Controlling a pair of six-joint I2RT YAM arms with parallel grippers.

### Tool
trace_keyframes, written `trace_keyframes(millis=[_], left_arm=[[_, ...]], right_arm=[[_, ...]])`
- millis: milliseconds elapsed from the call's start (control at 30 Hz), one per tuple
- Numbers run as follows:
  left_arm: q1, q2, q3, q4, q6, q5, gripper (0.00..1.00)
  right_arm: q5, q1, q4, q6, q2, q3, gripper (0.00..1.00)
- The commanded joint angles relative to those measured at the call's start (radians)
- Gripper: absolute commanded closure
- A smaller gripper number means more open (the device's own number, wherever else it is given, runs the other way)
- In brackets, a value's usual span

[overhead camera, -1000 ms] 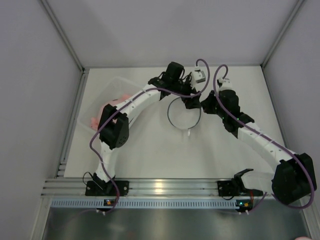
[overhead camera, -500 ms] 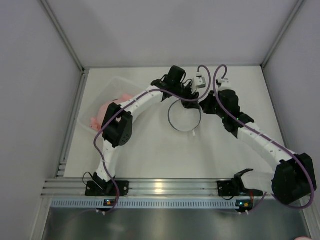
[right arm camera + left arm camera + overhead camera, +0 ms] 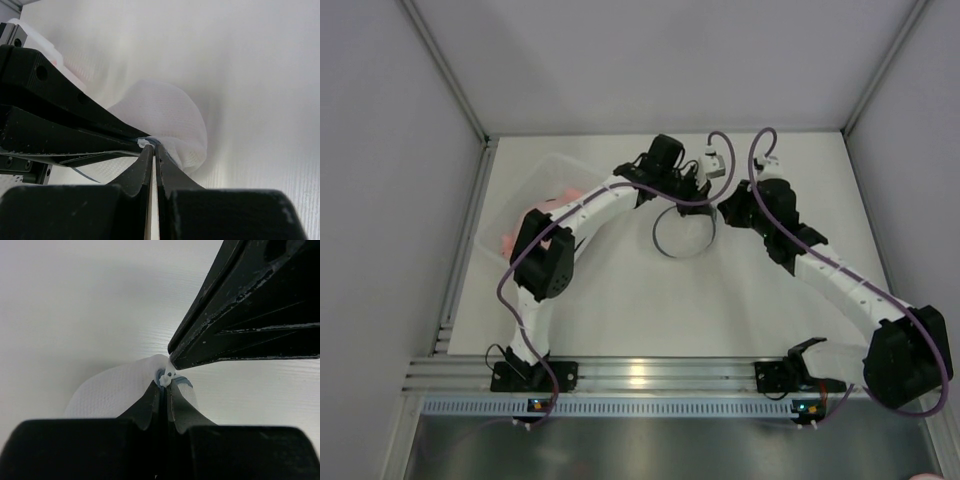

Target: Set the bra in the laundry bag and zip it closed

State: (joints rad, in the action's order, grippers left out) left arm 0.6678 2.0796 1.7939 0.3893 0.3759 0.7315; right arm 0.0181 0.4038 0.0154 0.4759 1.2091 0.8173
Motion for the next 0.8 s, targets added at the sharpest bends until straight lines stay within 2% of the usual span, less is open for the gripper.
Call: trace_keyframes(millis=[0, 167, 233, 267, 300, 433, 600, 700, 767], left_arm=[[-0.017, -0.124, -0.059, -0.084, -0.083, 0.032, 1.0], [-0.043, -0.211, -0.213, -0.315, -0.242, 0.038, 0.99], [-0.051, -0.243, -0.251, -0.358, -0.282, 0.042, 0.91], [-0.053, -0.251, -0.278, -0.378, -0.285, 0.043, 0.83], [-0.053, -0.263, -0.287, -0.382, -0.295, 0.051, 0.7], [-0.053, -0.254, -0.298, -0.38, -0.296, 0.091, 0.53], [-0.053, -0.22, -0.291, -0.379, -0.293, 0.124, 0.48], [-0.051, -0.207, -0.295, -0.353, -0.27, 0.069, 0.5], [-0.053, -0.19, -0.292, -0.33, -0.25, -0.024, 0.5]], right_arm=[[0.103, -0.011, 0.017, 0.001, -0.025, 0.016, 1.0], [0.132, -0.011, 0.014, 0.027, -0.048, -0.02, 1.0], [0.141, -0.011, 0.014, 0.03, -0.052, -0.03, 1.0], [0.14, -0.011, 0.012, 0.03, -0.057, -0.03, 1.0], [0.135, -0.013, 0.008, 0.03, -0.062, -0.032, 1.0], [0.089, -0.011, -0.006, 0.024, -0.065, -0.041, 1.0], [0.031, -0.011, -0.054, 0.02, -0.057, -0.05, 1.0], [0.019, -0.011, -0.057, 0.013, -0.063, -0.055, 1.0], [0.005, -0.011, -0.069, 0.013, -0.06, -0.064, 1.0]])
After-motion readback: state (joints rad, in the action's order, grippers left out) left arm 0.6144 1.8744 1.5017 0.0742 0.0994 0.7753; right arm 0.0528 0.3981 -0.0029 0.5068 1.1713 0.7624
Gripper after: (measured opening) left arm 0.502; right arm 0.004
